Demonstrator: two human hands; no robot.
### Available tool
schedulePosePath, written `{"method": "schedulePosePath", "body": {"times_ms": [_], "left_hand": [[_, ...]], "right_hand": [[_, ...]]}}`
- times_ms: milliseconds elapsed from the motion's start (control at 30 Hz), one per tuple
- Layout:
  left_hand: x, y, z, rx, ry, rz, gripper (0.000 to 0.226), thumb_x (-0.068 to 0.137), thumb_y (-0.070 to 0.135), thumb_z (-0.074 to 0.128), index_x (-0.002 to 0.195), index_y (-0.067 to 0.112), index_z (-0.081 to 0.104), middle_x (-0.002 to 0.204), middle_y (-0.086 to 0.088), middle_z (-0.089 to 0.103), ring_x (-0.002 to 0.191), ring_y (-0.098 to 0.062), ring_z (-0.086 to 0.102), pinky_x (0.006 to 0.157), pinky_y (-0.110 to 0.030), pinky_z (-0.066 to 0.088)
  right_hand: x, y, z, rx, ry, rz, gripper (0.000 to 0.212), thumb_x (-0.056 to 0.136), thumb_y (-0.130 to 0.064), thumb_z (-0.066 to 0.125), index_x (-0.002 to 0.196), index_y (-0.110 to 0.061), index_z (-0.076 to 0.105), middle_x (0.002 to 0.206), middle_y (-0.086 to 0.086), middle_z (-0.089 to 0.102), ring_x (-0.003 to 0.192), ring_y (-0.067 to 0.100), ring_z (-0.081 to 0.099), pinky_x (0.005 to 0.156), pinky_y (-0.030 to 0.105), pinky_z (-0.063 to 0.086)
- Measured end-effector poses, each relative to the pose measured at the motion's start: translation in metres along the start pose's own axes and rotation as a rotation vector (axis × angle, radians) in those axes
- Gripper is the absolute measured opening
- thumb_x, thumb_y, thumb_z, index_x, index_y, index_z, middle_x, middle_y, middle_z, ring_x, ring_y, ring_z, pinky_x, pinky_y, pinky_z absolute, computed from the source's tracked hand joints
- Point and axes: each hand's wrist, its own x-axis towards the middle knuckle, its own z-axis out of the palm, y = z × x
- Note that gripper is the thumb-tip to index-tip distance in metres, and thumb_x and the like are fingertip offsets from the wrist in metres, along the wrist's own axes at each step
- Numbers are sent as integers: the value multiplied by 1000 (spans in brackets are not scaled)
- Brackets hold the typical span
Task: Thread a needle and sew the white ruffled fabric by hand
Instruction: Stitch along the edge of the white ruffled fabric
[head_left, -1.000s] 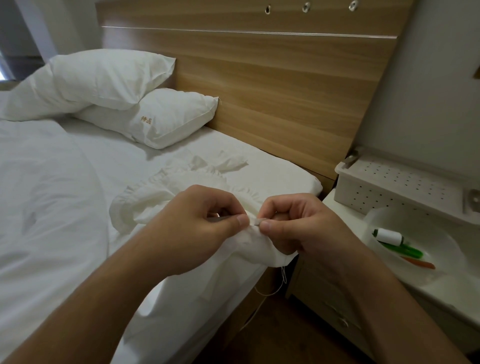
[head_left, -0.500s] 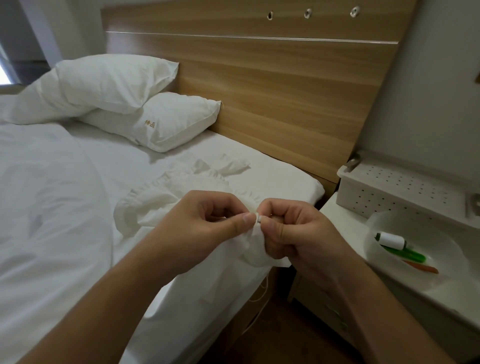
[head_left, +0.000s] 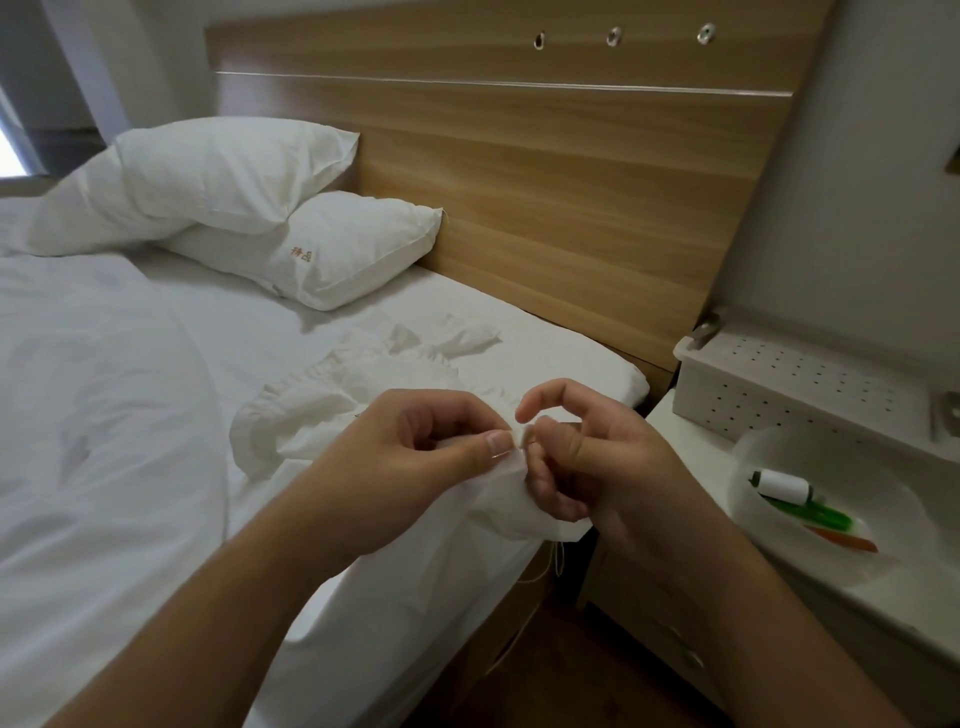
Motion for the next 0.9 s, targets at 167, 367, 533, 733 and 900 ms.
{"method": "schedulePosePath", "body": {"times_ms": [167, 367, 533, 733, 900], "left_hand": [[-1, 0, -1, -26, 7, -22, 16, 102, 25, 71, 91, 18, 80, 93, -21, 74, 86, -20, 68, 83, -37, 52], [0, -1, 2, -16, 10, -26, 17, 103, 28, 68, 93, 20, 80, 90, -13, 74, 86, -19, 66, 84, -39, 51], [1, 1, 4, 27, 41, -50, 20, 105, 27, 66, 91, 24, 80, 87, -8, 75, 83, -16, 67, 81, -37, 53], [1, 4, 7, 52, 131, -118, 24, 103, 25, 66, 83, 25, 80, 77, 7, 72, 77, -7, 64, 77, -34, 48], [2, 3, 8, 23, 130, -122, 21, 100, 31, 69, 84, 25, 82, 81, -4, 76, 80, -17, 70, 80, -43, 53]], "right_hand": [[-2, 1, 2, 97, 64, -10, 12, 97, 2, 55, 104, -3, 64, 78, 16, 58, 59, 24, 49, 50, 29, 36], [1, 4, 11, 192, 92, -27, 16, 88, -2, 62, 102, -10, 64, 74, 15, 58, 60, 22, 52, 53, 28, 41], [-2, -4, 19, -1, 198, -68, 12, 95, -2, 67, 105, -9, 66, 73, 15, 67, 60, 27, 60, 52, 31, 48], [-8, -12, 16, -808, 465, -255, 7, 96, -27, 70, 98, -32, 75, 88, -23, 73, 92, -4, 68, 70, 13, 55], [-7, -14, 26, -876, 328, -446, 23, 89, -22, 80, 110, -29, 76, 109, -23, 71, 112, 0, 62, 88, 9, 47]]}}
